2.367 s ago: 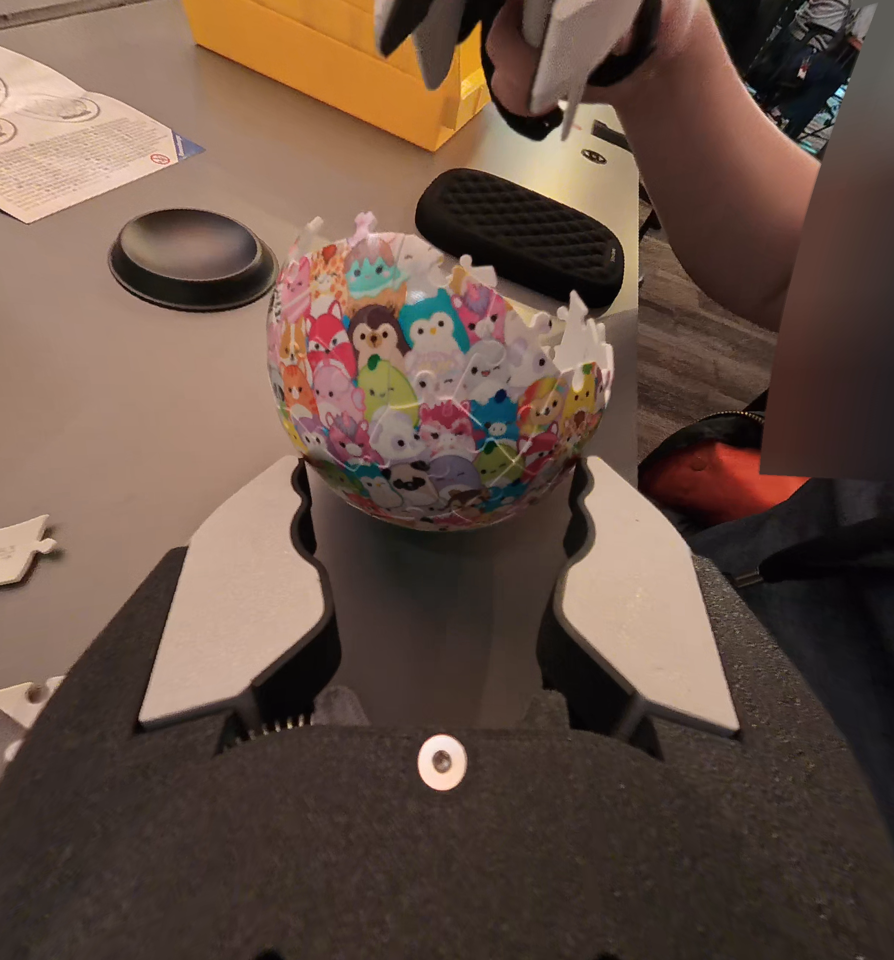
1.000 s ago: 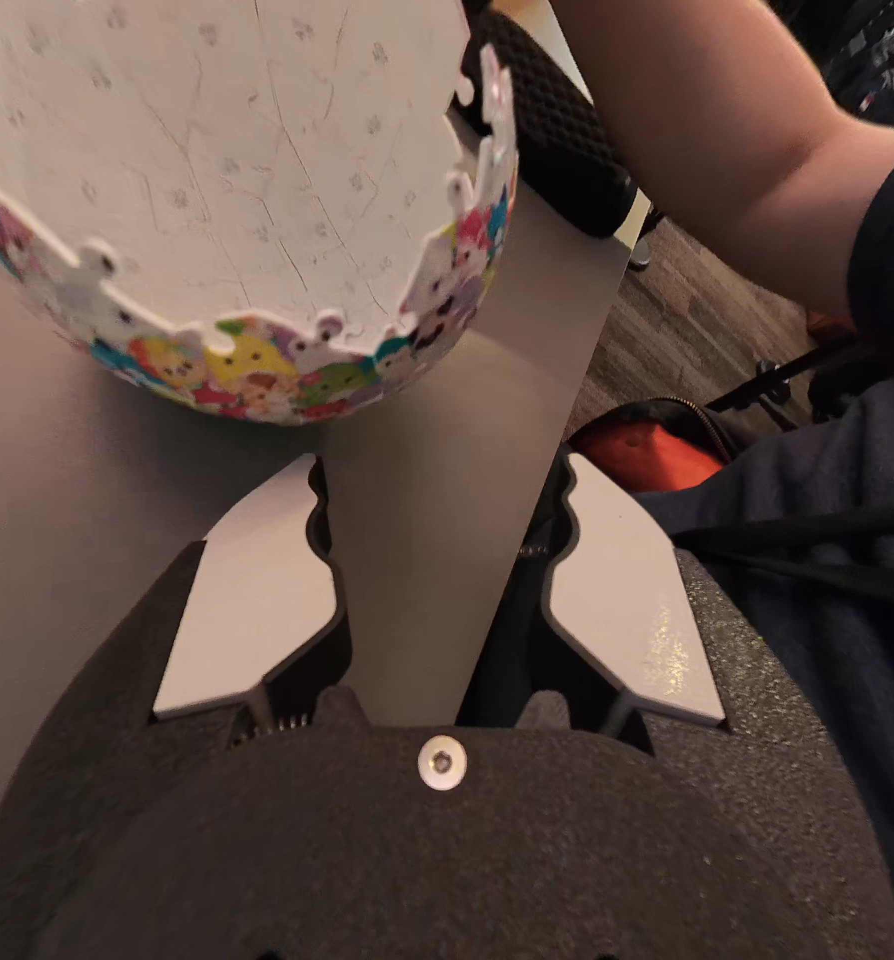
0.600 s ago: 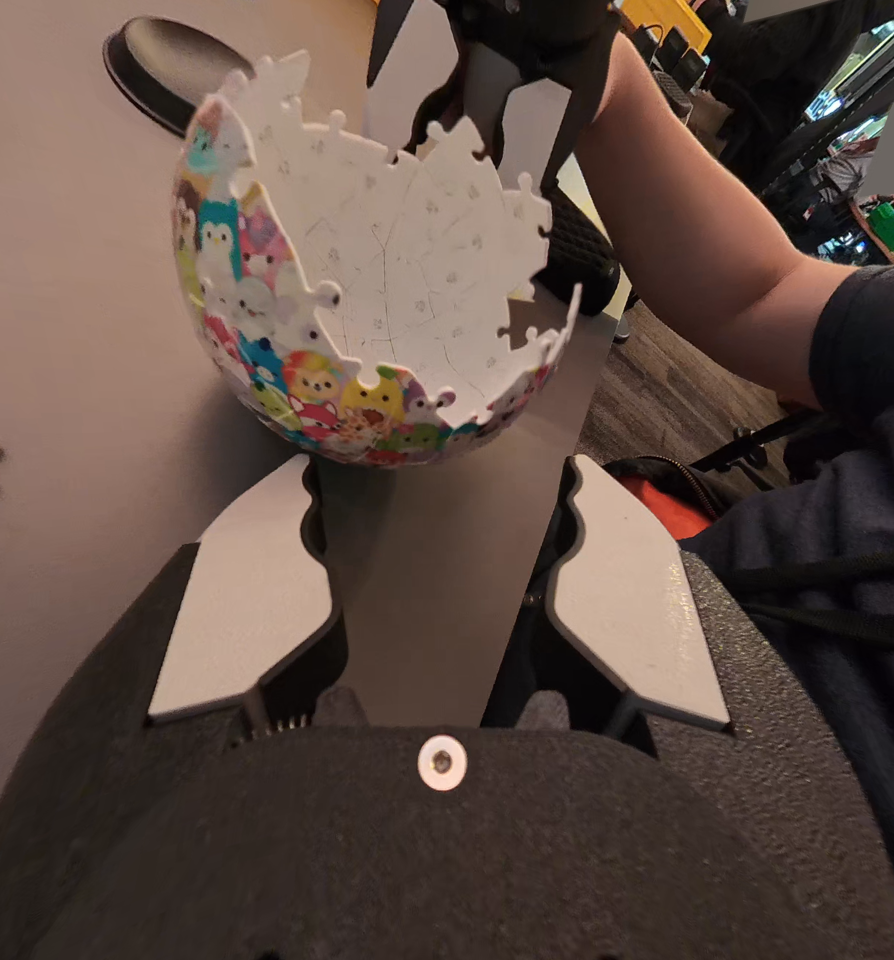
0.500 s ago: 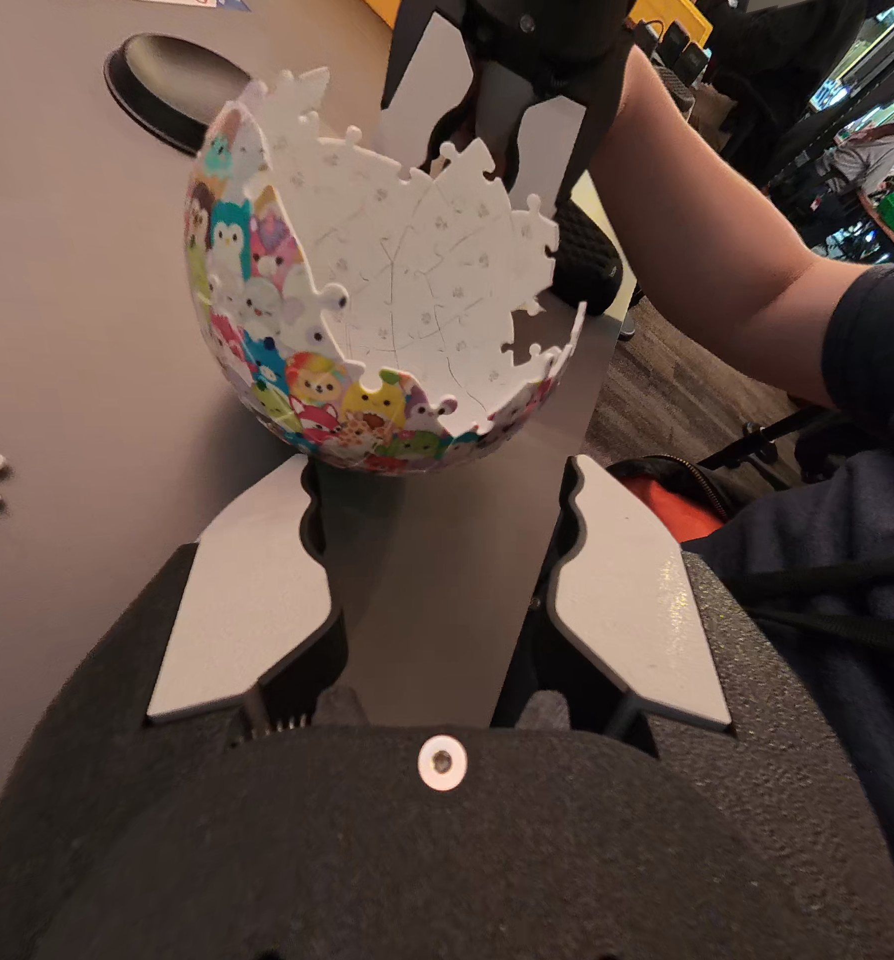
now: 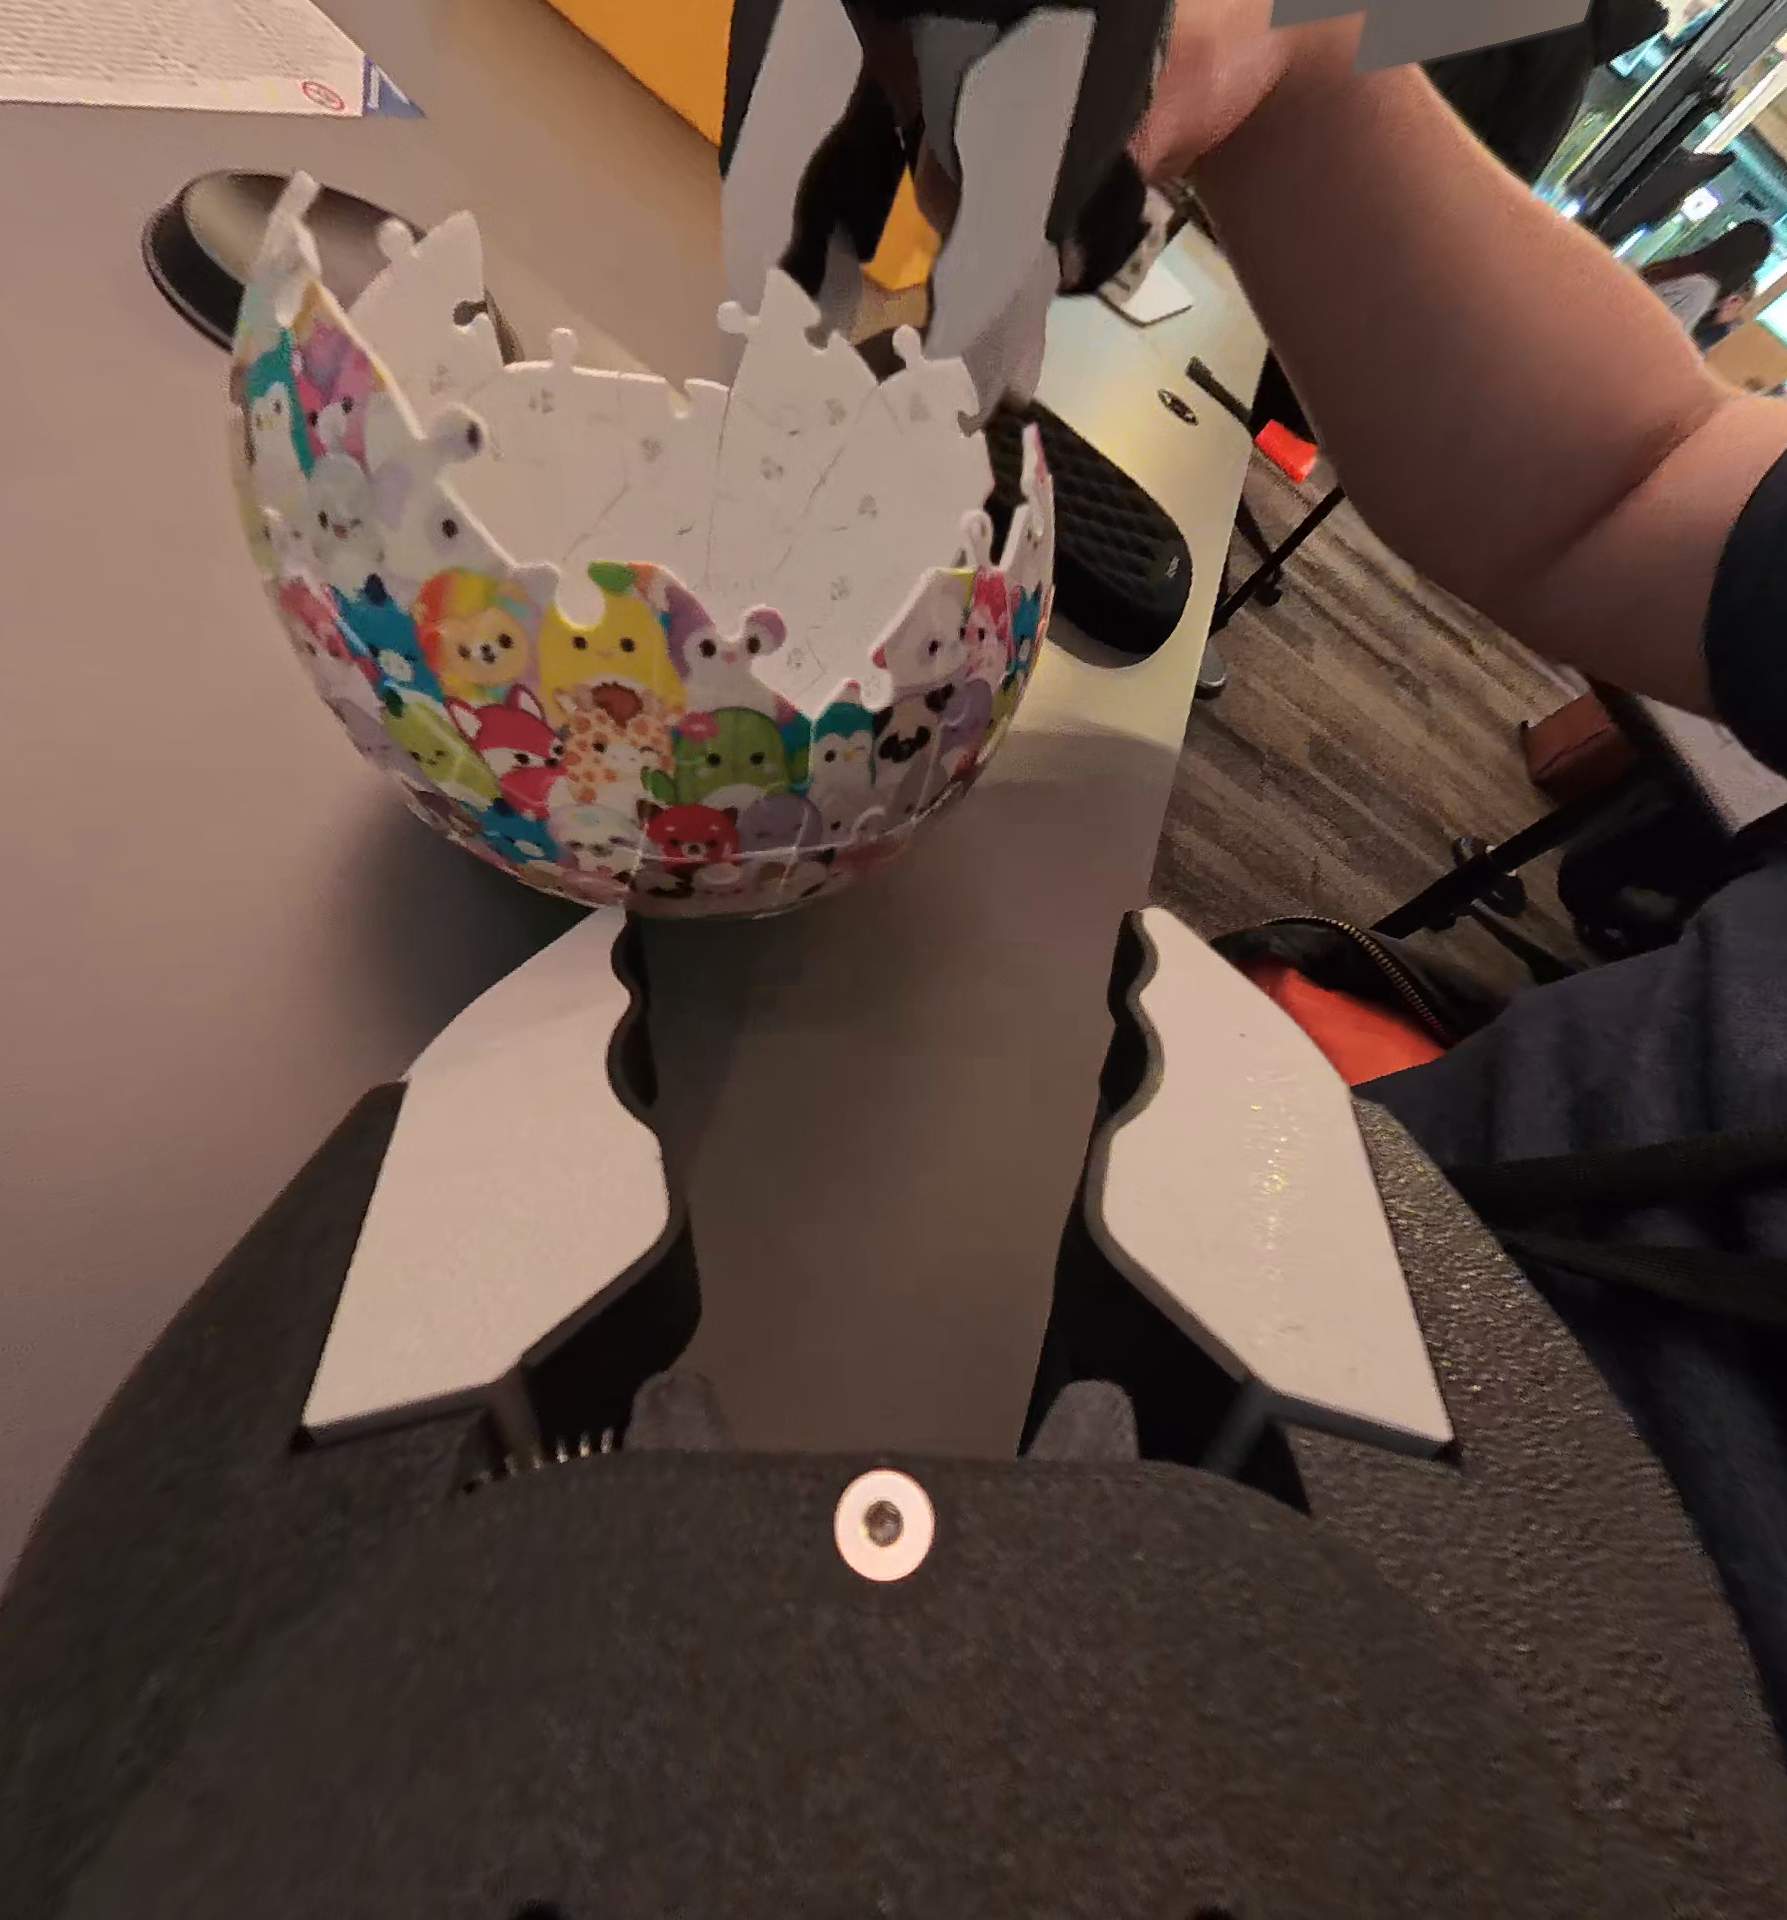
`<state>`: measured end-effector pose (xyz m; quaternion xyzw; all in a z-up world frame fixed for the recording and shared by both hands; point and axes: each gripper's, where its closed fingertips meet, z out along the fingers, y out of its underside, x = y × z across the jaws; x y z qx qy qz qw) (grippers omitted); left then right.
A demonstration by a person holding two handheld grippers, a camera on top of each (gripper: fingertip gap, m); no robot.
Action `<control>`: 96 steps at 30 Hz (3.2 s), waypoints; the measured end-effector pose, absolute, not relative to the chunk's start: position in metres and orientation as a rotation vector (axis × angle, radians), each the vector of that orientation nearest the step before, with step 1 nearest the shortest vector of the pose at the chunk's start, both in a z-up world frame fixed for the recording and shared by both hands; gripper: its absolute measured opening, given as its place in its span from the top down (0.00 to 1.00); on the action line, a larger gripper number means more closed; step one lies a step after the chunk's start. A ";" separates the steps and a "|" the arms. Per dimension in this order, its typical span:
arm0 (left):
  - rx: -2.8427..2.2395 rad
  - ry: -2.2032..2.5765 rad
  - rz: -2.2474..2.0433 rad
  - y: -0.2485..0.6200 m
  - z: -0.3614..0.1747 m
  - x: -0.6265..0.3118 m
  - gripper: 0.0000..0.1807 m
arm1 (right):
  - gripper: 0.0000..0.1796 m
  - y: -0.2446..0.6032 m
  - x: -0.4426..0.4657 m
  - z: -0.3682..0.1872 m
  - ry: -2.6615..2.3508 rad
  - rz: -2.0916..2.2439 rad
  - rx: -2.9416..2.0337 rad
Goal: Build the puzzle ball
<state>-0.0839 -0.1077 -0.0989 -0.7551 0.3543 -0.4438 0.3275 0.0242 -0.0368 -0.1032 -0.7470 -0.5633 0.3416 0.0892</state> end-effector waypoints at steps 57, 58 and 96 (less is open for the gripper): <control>-2.057 0.898 -1.372 -0.089 -0.095 -0.108 0.55 | 0.73 -0.037 0.028 -0.111 -1.295 1.497 -2.252; -2.078 0.952 -1.315 -0.088 -0.101 -0.108 0.53 | 0.73 -0.037 0.029 -0.112 -1.370 1.450 -2.185; -1.641 1.443 -0.775 -0.046 -0.118 -0.074 0.31 | 0.32 -0.033 -0.038 -0.124 -1.603 0.768 -1.476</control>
